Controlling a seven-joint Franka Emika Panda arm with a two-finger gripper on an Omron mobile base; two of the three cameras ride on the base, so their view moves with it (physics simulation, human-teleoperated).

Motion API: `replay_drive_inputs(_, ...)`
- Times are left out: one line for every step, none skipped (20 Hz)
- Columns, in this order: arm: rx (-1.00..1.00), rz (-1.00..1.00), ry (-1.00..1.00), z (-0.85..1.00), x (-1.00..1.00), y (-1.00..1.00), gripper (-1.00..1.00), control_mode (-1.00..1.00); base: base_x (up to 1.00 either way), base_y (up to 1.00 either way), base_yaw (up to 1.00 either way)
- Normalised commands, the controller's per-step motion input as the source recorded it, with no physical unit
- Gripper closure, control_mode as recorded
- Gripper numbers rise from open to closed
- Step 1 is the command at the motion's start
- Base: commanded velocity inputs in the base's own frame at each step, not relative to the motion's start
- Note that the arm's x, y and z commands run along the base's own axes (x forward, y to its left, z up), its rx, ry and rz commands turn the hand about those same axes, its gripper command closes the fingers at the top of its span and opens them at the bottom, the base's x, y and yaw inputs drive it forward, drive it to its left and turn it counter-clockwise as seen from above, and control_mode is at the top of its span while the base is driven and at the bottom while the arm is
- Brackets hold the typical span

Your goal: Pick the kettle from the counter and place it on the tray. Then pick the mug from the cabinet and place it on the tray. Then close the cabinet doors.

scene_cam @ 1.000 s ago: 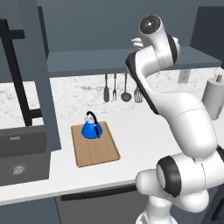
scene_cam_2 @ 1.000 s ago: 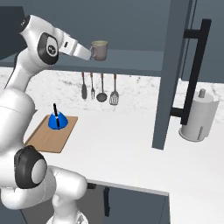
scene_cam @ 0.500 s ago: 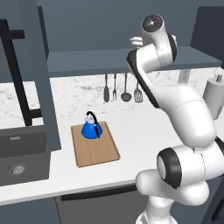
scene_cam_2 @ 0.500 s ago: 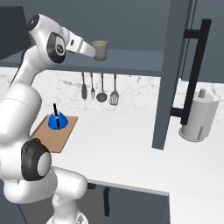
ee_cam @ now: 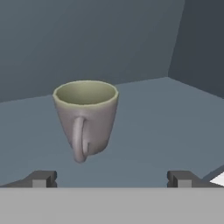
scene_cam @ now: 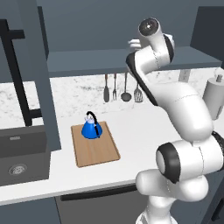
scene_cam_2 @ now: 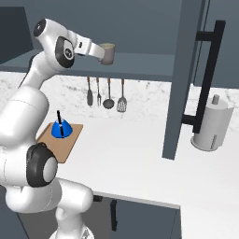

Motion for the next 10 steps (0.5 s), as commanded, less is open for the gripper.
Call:
replay_drive_inputs(-0.02, 0.0, 0.05, -0.04, 0.24, 0.03, -1.0, -1.0, 0.0, 0.0, 0.0)
replay_drive_inputs(-0.02, 0.0, 0.05, -0.04, 0.26, 0.08, -1.0, -1.0, 0.0, 0.0, 0.0)
replay_drive_inputs(0.0, 0.0, 0.06, -0.04, 0.3, 0.08, -1.0, -1.0, 0.0, 0.0, 0.0)
replay_drive_inputs(0.0, 0.0, 0.06, -0.07, 0.29, 0.09, -1.0, -1.0, 0.0, 0.0, 0.0)
replay_drive_inputs(0.0, 0.0, 0.03, -0.05, 0.33, 0.06, -1.0, -1.0, 0.0, 0.0, 0.0)
replay_drive_inputs(0.0, 0.0, 0.06, -0.09, 0.35, 0.06, -1.0, -1.0, 0.0, 0.0, 0.0)
replay_drive_inputs(0.0, 0.0, 0.04, -0.06, 0.35, 0.04, -1.0, -1.0, 0.0, 0.0, 0.0)
replay_drive_inputs(0.0, 0.0, 0.01, 0.0, 0.38, 0.0, -1.0, -1.0, 0.0, 0.0, 0.0)
replay_drive_inputs(0.0, 0.0, 0.03, 0.0, 0.34, 0.0, -1.0, -1.0, 0.0, 0.0, 0.0)
replay_drive_inputs(0.0, 0.0, 0.01, 0.0, 0.32, 0.0, -1.0, -1.0, 0.0, 0.0, 0.0)
